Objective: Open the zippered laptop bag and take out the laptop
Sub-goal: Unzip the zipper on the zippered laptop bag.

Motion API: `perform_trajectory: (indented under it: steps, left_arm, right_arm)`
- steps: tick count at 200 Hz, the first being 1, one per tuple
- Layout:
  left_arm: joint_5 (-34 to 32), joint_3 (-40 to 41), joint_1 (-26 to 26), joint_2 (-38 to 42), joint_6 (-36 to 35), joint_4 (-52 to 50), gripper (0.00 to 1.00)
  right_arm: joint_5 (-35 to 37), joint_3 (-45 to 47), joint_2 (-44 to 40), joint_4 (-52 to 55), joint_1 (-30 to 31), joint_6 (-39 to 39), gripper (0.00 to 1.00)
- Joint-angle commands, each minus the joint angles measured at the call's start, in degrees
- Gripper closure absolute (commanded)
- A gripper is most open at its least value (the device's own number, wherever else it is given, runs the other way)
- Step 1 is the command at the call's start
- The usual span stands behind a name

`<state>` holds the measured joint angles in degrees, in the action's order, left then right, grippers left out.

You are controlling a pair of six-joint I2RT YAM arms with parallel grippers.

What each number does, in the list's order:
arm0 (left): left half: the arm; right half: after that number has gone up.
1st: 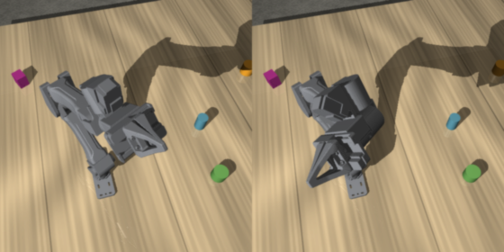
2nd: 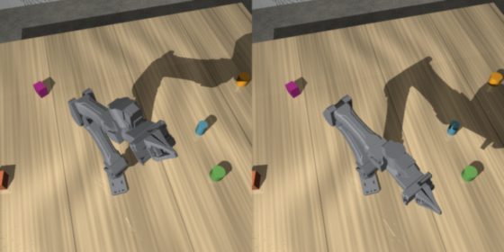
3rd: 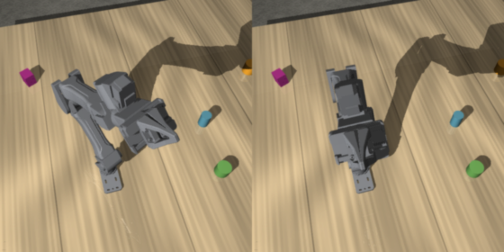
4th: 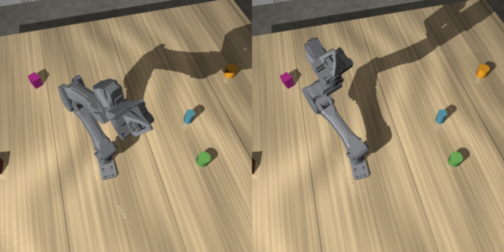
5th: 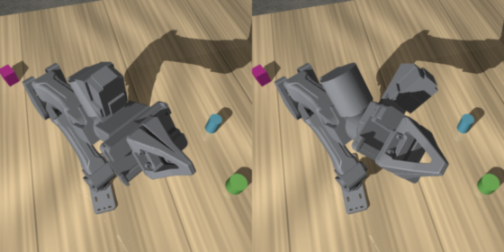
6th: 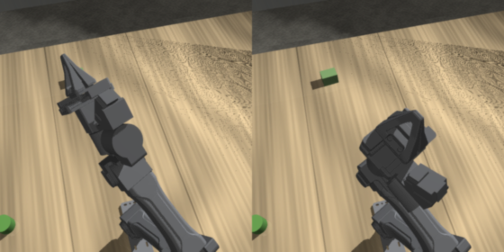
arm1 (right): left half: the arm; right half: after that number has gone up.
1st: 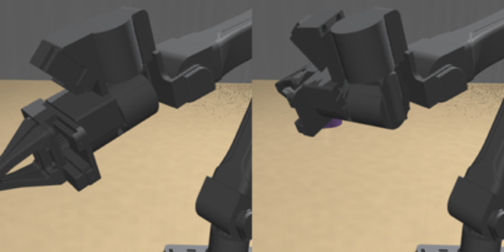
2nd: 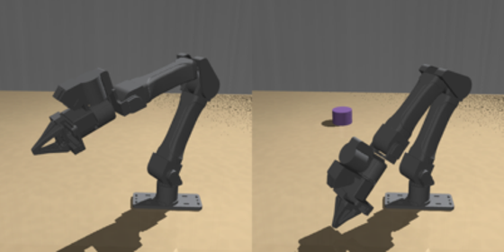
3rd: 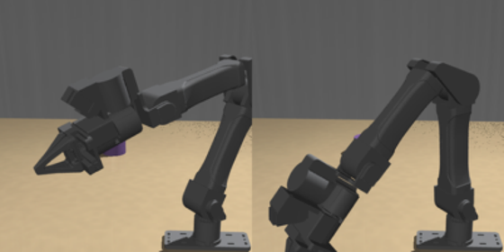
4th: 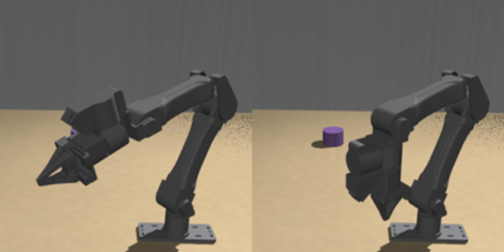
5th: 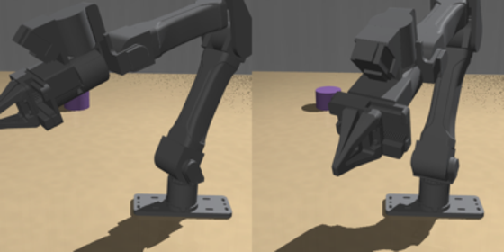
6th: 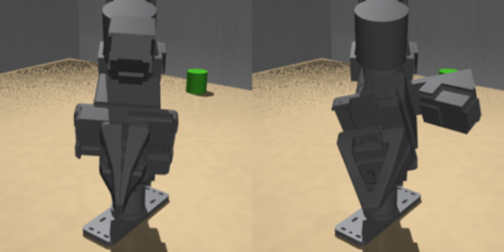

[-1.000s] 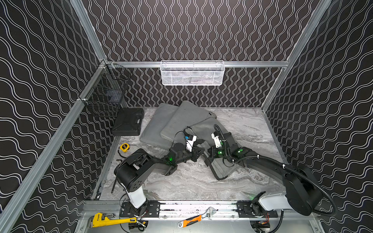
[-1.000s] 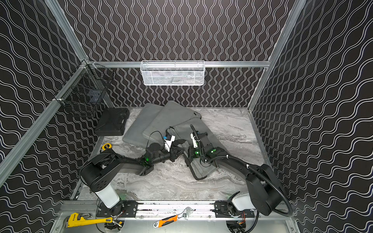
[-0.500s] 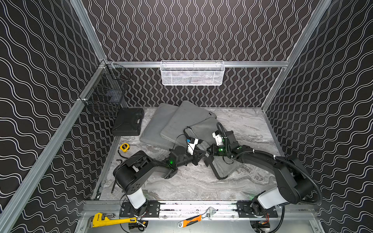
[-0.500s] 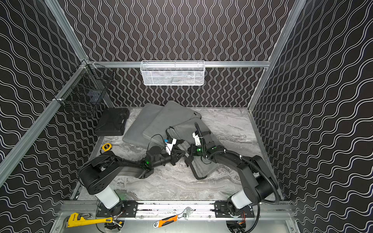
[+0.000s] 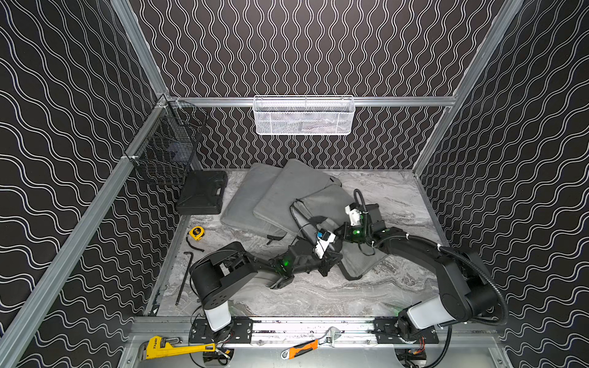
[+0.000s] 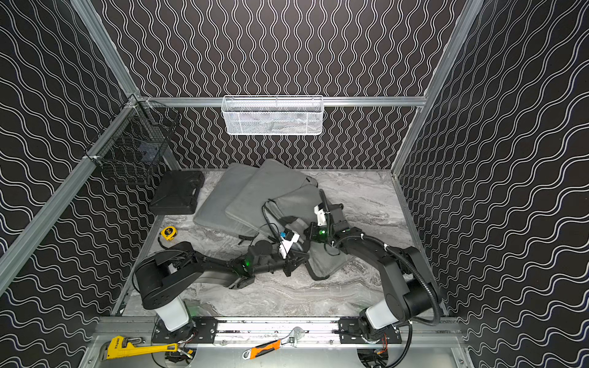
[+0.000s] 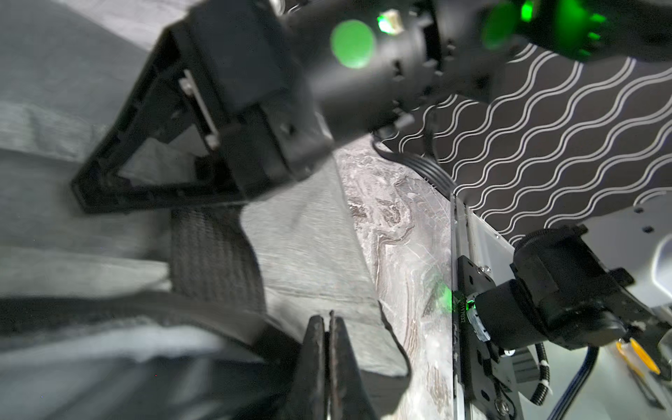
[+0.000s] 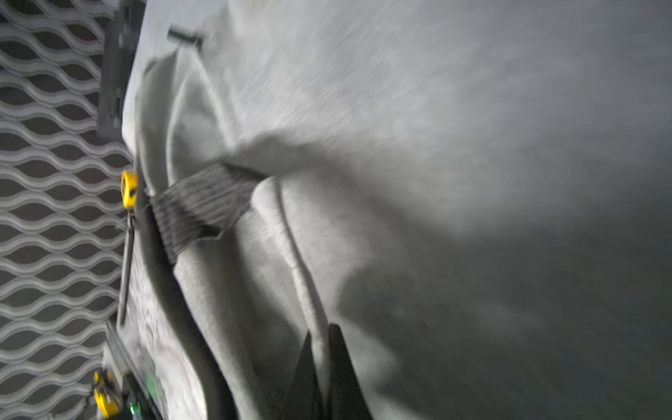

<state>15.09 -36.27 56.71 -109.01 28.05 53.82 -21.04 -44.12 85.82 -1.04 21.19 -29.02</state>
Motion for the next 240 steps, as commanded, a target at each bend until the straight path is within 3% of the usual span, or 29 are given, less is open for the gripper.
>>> perform_trajectory:
  steps: [1,65,101,177,216,240]
  left_arm:
    - [0.1,-0.9,0.2,1.4,-3.6,-3.1,1.0]
    - [1.6,-6.2,-0.4,3.1,-6.5,-10.1,1.0]
    - [2.9,-7.7,-2.1,3.6,-6.5,-10.9,1.0]
    - [5.1,-10.1,-3.6,3.4,-6.9,-12.2,1.0]
    - [6.4,-11.1,-4.8,2.3,-6.1,-11.1,1.0]
    - [6.9,-11.6,-5.8,2.0,-6.5,-11.5,1.0]
  right_arm:
    - [5.2,0.4,-2.4,-0.4,-2.6,-0.1,1.0]
    - [13.8,1.0,-13.9,7.6,-8.9,1.7,1.0]
    - [18.4,0.6,-19.9,11.8,-9.2,2.0,1.0]
    - [20.4,2.1,-31.5,18.0,-9.2,-0.7,1.0]
    - [18.7,2.2,-30.1,16.8,-9.2,-1.4,1.0]
    - [16.1,0.5,-25.5,16.1,-9.2,-1.2,0.86]
